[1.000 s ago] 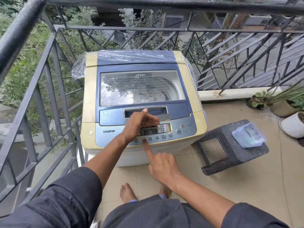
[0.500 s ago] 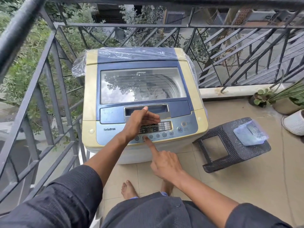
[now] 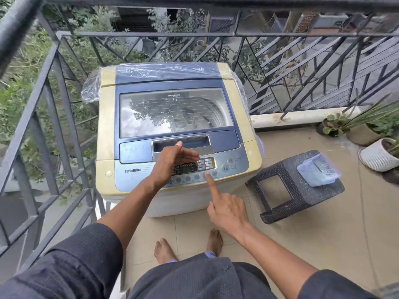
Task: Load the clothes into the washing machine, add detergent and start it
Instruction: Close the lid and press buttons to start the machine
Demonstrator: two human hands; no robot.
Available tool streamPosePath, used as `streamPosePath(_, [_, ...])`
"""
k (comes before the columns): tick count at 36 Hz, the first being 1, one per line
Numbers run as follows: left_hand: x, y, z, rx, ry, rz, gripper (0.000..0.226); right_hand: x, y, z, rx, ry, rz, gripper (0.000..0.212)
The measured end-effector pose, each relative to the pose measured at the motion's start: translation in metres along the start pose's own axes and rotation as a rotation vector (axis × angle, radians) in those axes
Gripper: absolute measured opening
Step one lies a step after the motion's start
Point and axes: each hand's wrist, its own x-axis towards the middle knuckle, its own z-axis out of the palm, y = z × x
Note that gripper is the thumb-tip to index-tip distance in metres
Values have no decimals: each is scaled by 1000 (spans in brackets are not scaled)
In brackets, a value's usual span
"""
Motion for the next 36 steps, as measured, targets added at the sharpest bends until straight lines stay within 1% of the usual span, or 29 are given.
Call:
streamPosePath(13, [0,-2,2,-44,3,4,70,-3,30,-4,-51,68,130,99])
streamPosePath(24, [1,-2,2,-41,6,11,70,5,39,-4,-37,65,155,101])
streamPosePath(30, [0,-1,1,-43,7,8,71,5,39,-2,-49,47,146,108])
streamPosePath(36, [0,-2,2,-12,47,-13,66,4,39,0,-27,8,150,115])
